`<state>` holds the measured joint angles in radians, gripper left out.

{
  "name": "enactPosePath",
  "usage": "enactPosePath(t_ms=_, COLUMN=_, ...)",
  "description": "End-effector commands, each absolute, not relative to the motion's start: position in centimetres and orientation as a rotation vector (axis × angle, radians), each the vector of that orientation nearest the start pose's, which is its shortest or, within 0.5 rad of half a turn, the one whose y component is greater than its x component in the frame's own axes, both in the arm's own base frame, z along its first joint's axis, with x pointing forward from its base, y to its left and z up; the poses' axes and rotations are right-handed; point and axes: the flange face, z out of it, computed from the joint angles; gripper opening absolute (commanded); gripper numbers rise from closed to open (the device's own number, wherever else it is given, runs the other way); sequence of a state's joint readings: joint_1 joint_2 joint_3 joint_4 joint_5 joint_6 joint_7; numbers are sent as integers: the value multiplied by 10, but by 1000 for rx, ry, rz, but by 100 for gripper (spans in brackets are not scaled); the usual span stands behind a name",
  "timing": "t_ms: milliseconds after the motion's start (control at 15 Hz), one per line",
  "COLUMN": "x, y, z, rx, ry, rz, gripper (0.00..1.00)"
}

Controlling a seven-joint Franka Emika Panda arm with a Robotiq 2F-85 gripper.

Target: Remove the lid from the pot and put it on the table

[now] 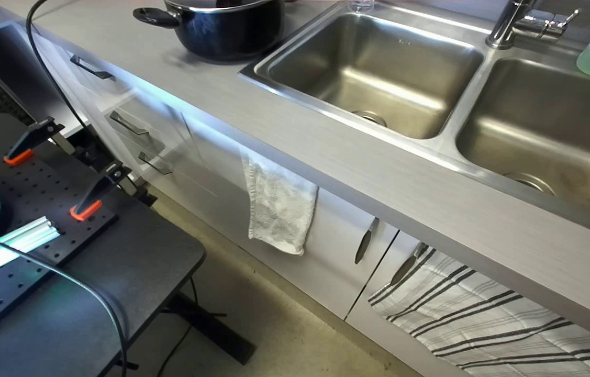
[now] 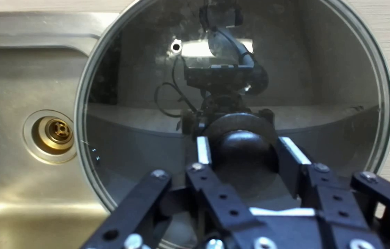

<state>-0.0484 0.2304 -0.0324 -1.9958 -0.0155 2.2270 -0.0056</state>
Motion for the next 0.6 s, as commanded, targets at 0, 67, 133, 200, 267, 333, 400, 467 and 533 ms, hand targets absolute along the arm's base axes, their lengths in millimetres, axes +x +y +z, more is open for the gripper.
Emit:
enactPosePath(t_ms=0, x=592, y=-44, z=357, rx=-3148, ry=62, rz=-14, gripper=25)
enactPosePath(t_ms=67, x=589, y=-42, z=361, rx=-3150, ry=53, rz=-25, gripper=25)
enactPosePath(t_ms=133, x=584, y=-39, z=369, rx=-3151, ry=36, rz=-52, gripper=25)
enactPosePath(t_ms=200, x=581, y=-37, z=373, rx=-3152, ry=21, rz=-67, gripper=25)
enactPosePath(t_ms=267, x=576, y=-34, z=380, rx=-3153, ry=4, rz=-91, gripper=25)
enactPosePath(t_ms=333, x=573, y=-32, z=385, rx=-3153, ry=-10, rz=-105, gripper=25)
enactPosePath(t_ms=400, x=569, y=-27, z=391, rx=-3154, ry=-30, rz=-121, gripper=25)
enactPosePath(t_ms=467, x=565, y=-22, z=397, rx=-3156, ry=-58, rz=-136, gripper=25)
enactPosePath(t_ms=533, x=561, y=-16, z=401, rx=-3158, ry=-87, rz=-147, gripper=25)
